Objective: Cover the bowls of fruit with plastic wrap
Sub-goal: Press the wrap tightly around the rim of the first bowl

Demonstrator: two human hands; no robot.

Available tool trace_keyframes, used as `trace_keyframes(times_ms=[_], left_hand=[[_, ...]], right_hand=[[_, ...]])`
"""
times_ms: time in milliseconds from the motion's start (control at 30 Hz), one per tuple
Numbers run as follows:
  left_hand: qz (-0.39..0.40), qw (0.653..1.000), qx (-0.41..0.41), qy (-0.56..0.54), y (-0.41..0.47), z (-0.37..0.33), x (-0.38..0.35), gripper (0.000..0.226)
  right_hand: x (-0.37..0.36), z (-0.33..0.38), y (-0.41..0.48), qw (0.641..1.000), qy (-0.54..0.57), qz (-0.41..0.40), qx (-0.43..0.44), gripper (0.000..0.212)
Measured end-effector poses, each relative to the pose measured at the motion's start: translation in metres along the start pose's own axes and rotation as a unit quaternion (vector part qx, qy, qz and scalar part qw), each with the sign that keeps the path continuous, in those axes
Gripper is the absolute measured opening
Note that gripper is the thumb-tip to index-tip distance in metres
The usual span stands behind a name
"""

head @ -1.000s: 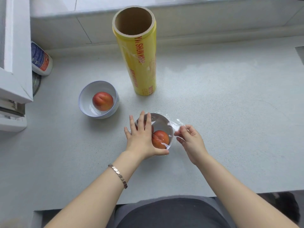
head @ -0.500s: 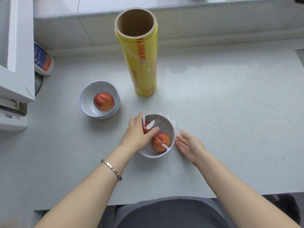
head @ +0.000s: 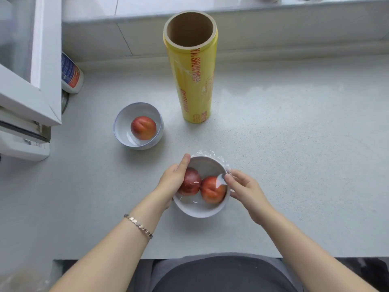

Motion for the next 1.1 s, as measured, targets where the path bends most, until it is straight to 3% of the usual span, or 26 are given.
trace_keyframes(times_ms=[200, 400, 533, 800, 933, 1100], left_hand=[[-0.030, 0.995, -0.068, -0.070, -0.023, 0.001, 0.019, 0.065], [-0.072, 0.982, -0.146, -0.101, -0.041, -0.001, 0.034, 0.037], [-0.064, 0.978, -0.173, -0.095, -0.051, -0.003, 0.033, 0.030], [-0.042, 0.972, -0.218, -0.073, -0.062, -0.008, 0.033, 0.083], [-0.024, 0.971, -0.229, -0.056, -0.066, -0.009, 0.032, 0.078], [-0.003, 0.975, -0.221, -0.034, -0.072, -0.008, 0.027, 0.047]], right_hand=[[-0.015, 0.015, -0.022, 0.998, -0.033, 0.038, 0.048, 0.028], [-0.030, 0.024, -0.019, 0.986, -0.110, 0.128, -0.010, 0.049], [-0.046, 0.044, -0.011, 0.976, -0.157, 0.152, -0.004, 0.043], [-0.061, 0.063, -0.006, 0.977, -0.135, 0.167, 0.008, 0.020], [-0.052, 0.076, -0.009, 0.987, -0.093, 0.129, 0.034, 0.021], [-0.059, 0.065, -0.020, 0.980, -0.126, 0.157, 0.003, 0.020]])
Point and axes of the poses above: each hand's wrist, its own y-axis towards the middle knuckle, its own x-axis out of the back of the hand, z = x × y, the point moved 10 cm from there along y, towards the middle knuckle, and after that the axes turned 4 degrees about y, right-handed, at the moved point
